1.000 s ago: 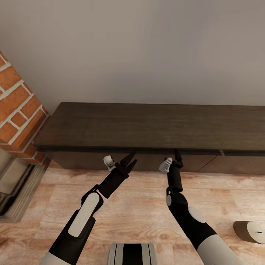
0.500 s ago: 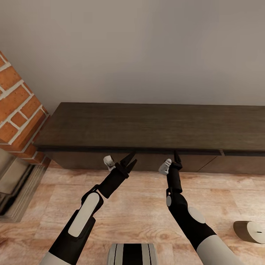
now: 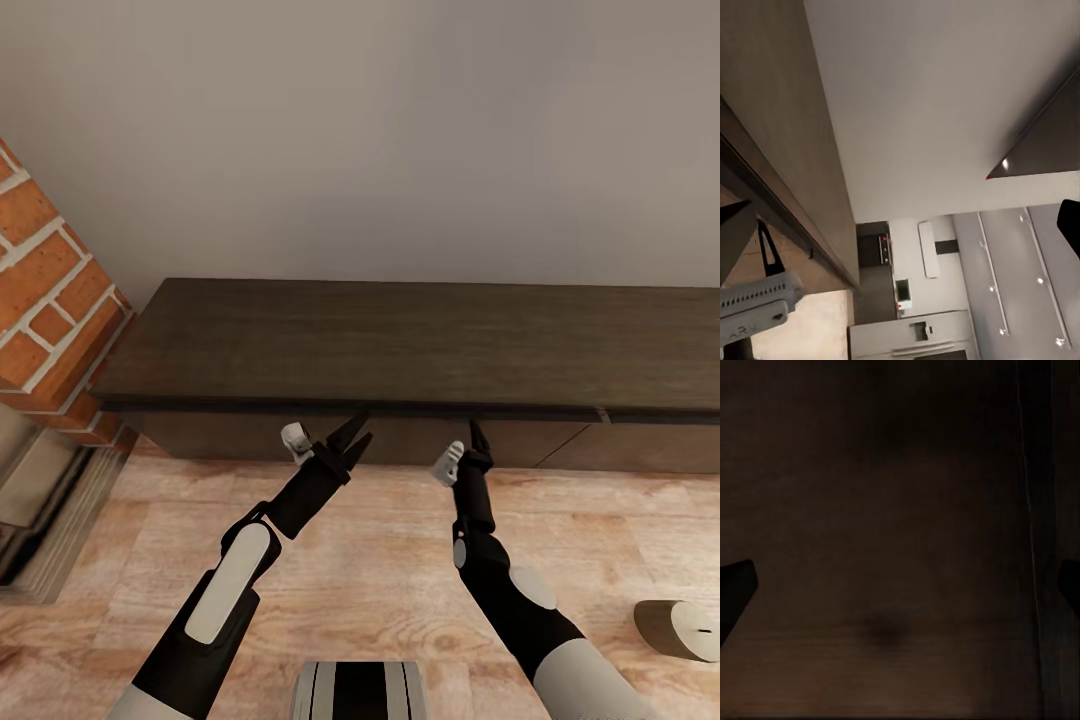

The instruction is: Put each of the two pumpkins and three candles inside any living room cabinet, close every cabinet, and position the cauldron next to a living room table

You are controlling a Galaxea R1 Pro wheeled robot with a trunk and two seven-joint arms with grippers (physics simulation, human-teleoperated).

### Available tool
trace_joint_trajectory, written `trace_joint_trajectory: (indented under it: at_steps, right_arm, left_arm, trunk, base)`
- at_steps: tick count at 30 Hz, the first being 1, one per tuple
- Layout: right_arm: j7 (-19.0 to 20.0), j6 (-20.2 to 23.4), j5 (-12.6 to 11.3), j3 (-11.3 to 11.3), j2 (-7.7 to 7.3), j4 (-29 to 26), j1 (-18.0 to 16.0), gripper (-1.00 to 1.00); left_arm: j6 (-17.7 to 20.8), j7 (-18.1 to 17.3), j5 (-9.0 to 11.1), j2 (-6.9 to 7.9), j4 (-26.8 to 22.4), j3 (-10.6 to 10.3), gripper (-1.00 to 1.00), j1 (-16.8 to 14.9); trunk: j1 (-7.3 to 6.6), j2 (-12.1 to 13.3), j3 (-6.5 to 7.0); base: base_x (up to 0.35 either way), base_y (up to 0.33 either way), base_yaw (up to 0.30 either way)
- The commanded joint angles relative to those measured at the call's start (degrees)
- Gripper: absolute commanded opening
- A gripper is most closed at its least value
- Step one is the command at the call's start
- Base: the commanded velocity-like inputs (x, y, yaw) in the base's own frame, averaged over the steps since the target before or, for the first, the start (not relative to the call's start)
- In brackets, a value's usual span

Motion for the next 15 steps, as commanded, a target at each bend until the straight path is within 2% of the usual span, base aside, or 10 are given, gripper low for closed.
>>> trace_joint_trajectory:
  at_steps: [1,4,5,7,8,11,15]
  right_arm:
    - [0.0,-0.3,0.0,0.0,0.00,0.6,-0.1,1.00]
    - [0.0,-1.3,-1.1,-1.3,-0.02,1.6,-0.6,1.00]
    - [0.0,-1.5,-2.5,-1.7,-0.08,1.7,-0.6,1.00]
    - [0.0,-1.7,-7.0,-2.2,-0.40,1.7,-0.7,1.00]
    - [0.0,-1.7,-7.7,-2.3,-0.44,1.7,-0.7,1.00]
    - [-0.1,-1.7,-8.6,-2.1,-0.46,1.3,-0.8,1.00]
    - [-0.4,-1.5,-8.6,-1.9,-0.30,0.4,-0.8,1.00]
  left_arm:
    - [0.0,0.0,0.0,0.00,0.0,0.0,1.00,0.0]
    - [0.0,0.0,0.0,0.00,0.1,0.0,1.00,0.0]
    - [0.0,0.0,0.0,0.00,0.1,0.0,1.00,0.0]
    - [0.0,0.0,-0.1,0.00,0.1,0.0,1.00,0.0]
    - [0.0,0.0,-0.1,0.00,0.1,0.0,1.00,0.0]
    - [0.0,0.0,-0.1,0.00,0.1,0.0,1.00,0.0]
    - [0.0,0.0,-0.1,0.00,0.1,0.0,1.00,0.0]
  trunk:
    - [0.00,0.0,0.00]
    - [0.00,0.0,0.00]
    - [0.00,0.0,0.00]
    - [0.00,0.0,0.00]
    - [0.00,0.0,0.00]
    - [0.00,0.0,0.00]
    - [0.00,0.0,0.00]
  base:
    - [0.000,0.000,0.000]
    - [0.000,0.000,0.000]
    - [0.000,0.000,0.000]
    - [0.000,0.000,0.000]
    - [0.000,0.000,0.000]
    - [0.000,0.000,0.000]
    - [0.000,0.000,0.000]
